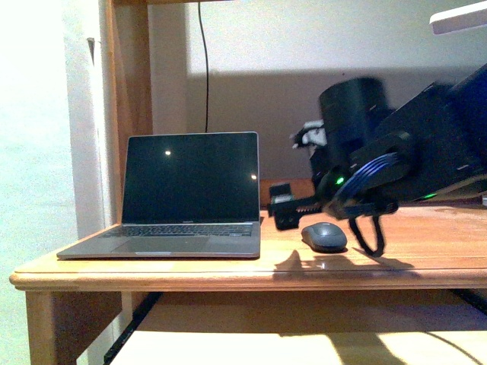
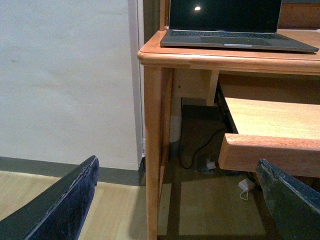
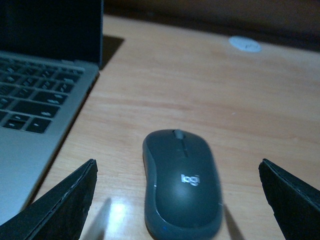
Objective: Place mouse
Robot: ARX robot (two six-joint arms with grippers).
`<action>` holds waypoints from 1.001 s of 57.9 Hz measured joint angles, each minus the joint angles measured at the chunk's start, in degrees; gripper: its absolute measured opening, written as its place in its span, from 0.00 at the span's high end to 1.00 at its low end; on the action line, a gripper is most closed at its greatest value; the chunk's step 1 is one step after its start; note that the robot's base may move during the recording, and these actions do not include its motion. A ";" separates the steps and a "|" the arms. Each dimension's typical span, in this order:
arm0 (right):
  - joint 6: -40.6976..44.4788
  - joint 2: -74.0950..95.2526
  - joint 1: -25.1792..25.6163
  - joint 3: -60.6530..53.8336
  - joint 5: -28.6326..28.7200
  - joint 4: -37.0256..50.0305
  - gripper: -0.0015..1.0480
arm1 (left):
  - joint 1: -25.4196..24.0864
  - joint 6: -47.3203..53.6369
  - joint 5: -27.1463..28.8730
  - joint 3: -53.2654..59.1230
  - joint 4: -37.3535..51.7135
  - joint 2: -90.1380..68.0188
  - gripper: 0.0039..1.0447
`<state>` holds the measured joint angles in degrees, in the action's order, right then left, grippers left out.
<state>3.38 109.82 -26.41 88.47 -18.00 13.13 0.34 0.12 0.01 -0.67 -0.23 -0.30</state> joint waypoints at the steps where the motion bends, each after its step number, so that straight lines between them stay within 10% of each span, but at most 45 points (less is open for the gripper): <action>1: -0.44 -2.51 0.48 -2.58 1.64 1.11 0.07 | 0.00 0.00 0.00 0.00 0.00 0.00 0.07; 11: -1.46 -21.33 5.88 -23.76 13.57 9.60 0.07 | 0.00 0.00 0.00 0.00 0.00 0.00 0.07; 12: -1.81 -37.31 13.20 -49.44 26.91 14.36 0.07 | 0.00 0.00 0.00 0.00 0.00 0.00 0.07; 20: -0.37 -45.11 16.31 -63.73 32.04 16.98 0.07 | 0.00 0.00 0.00 0.00 0.00 0.00 0.07; 58: 2.16 -26.32 10.58 -72.94 25.86 36.06 0.07 | 0.00 0.00 0.00 0.00 0.00 0.00 0.07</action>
<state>5.54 83.50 -15.84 15.53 7.86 49.19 0.34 0.12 0.01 -0.67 -0.23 -0.30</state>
